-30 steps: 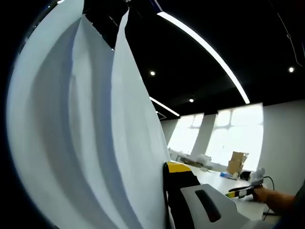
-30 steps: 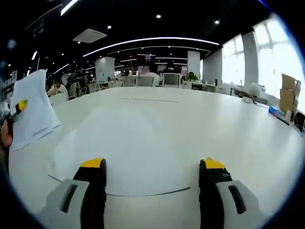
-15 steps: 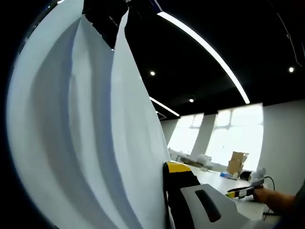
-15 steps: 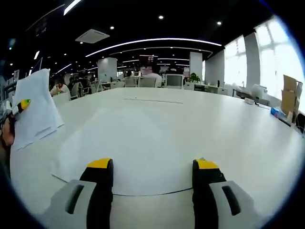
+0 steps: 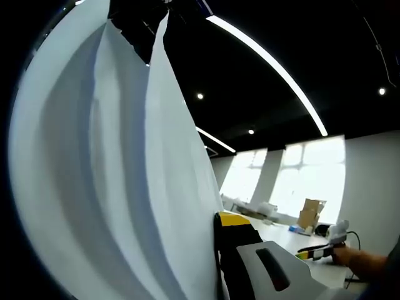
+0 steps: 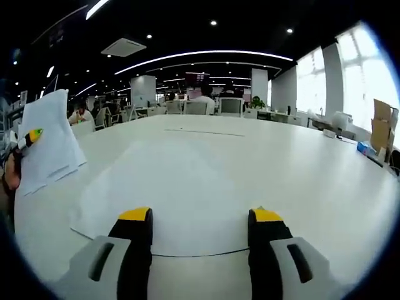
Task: Organize the stack of printing papers by aligning and flattening the scattered papers on the table
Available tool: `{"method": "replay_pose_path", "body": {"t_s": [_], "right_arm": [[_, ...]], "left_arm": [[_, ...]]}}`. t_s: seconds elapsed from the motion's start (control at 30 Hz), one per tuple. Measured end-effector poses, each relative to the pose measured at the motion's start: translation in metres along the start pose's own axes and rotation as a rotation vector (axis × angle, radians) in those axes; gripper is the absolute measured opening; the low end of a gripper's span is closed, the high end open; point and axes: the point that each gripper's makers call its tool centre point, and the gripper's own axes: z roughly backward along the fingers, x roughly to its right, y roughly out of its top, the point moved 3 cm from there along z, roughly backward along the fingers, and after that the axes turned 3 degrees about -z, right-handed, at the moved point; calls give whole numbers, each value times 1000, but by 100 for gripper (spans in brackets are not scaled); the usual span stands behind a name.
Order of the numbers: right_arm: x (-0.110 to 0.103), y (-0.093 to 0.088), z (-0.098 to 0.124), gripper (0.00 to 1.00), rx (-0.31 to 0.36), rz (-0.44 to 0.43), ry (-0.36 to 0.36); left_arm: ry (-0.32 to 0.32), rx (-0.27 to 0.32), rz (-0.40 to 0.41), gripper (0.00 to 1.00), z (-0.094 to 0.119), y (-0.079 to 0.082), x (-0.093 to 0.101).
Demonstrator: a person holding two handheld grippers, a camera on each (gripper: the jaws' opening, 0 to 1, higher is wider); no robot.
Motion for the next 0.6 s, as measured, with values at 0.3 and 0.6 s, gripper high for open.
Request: {"method": "replay_pose_path", "body": {"t_s": [0.3, 0.6], "right_arm": [[-9, 2, 1, 47, 2, 12, 22], [-4, 2, 5, 64, 18, 21, -26]], "left_arm": [[0, 1, 1, 7, 0, 0, -1], [-1, 3, 2, 7, 0, 0, 0]]}}
